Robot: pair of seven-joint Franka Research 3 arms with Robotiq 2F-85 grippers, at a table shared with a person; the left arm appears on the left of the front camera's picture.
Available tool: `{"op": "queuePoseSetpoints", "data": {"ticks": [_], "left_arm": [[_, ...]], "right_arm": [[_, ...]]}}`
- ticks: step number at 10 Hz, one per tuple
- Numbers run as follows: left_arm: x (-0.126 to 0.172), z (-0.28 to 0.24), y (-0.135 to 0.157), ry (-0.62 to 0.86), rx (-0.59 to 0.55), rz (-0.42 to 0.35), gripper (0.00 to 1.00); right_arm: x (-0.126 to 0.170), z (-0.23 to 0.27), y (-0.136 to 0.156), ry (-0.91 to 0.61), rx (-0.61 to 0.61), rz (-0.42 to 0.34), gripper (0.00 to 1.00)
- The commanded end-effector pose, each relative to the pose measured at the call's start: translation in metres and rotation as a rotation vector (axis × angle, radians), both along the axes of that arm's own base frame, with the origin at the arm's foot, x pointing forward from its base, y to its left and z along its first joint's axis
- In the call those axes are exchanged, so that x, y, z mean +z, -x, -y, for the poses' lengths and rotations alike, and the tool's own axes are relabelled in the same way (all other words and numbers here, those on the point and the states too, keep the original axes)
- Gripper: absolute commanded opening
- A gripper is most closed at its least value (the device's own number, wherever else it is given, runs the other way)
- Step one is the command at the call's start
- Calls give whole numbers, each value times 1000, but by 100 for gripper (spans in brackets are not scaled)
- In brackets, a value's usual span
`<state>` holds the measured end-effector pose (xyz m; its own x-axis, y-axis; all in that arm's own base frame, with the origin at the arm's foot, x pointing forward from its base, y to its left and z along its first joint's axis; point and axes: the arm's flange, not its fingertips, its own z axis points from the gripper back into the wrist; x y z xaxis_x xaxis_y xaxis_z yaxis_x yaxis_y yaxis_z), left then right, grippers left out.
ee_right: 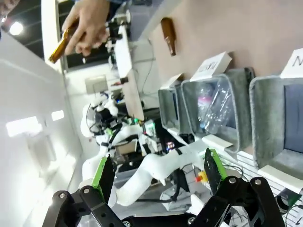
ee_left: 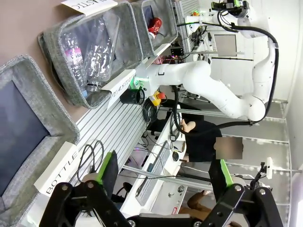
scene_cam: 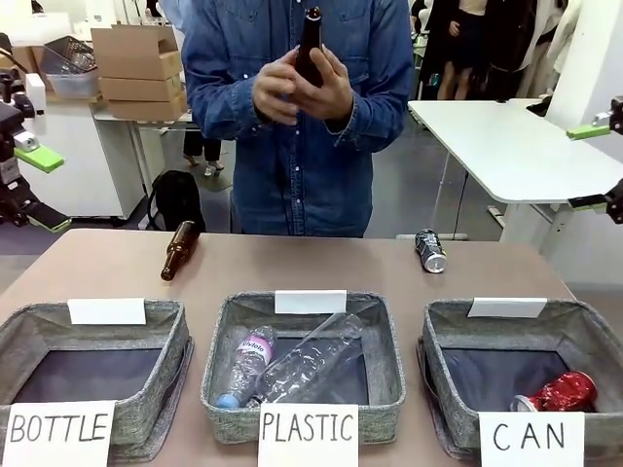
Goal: Sort the can waste into the basket.
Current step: Pick up the can waste from the table and place it in the right Fabric basket.
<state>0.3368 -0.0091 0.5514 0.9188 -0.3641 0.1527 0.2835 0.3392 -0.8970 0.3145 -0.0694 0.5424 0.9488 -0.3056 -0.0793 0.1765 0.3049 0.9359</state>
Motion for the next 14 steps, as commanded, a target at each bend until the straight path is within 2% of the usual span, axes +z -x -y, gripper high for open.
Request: {"op": "queuePoseSetpoints", "data": {"ticks": [1,3,5,6,7,8,11,12,13,14], "left_arm": [[0,-3,3,-5,-22,16,100],[0,-3,3,-5,-22,16,100],[0,-3,3,-5,-22,16,100],[0,-3,3,-5,-22,16,100],[0,-3,3,-5,-22,16,100],[0,-3,3,-5,-22,16,100],[0,-3,3,-5,-22,16,100],[0,-3,3,-5,-22,16,100],[0,-3,3,-5,-22,16,100],[0,-3,3,-5,-22,16,100]], "right_arm": [[3,-14,1,48,-52,38,100],[2,-24,-4,178,-130,47,100],[-5,-65,-35,517,-228,96,100],[-13,-85,-57,649,-225,156,100],[-26,-105,-83,755,-147,209,100],[-42,-125,-108,856,-115,185,100],[-96,-159,-171,1052,-99,183,100],[-116,-165,-185,1079,-63,207,100],[-129,-167,-196,1092,-49,179,100],[-119,-159,-162,1039,-51,213,100]]}}
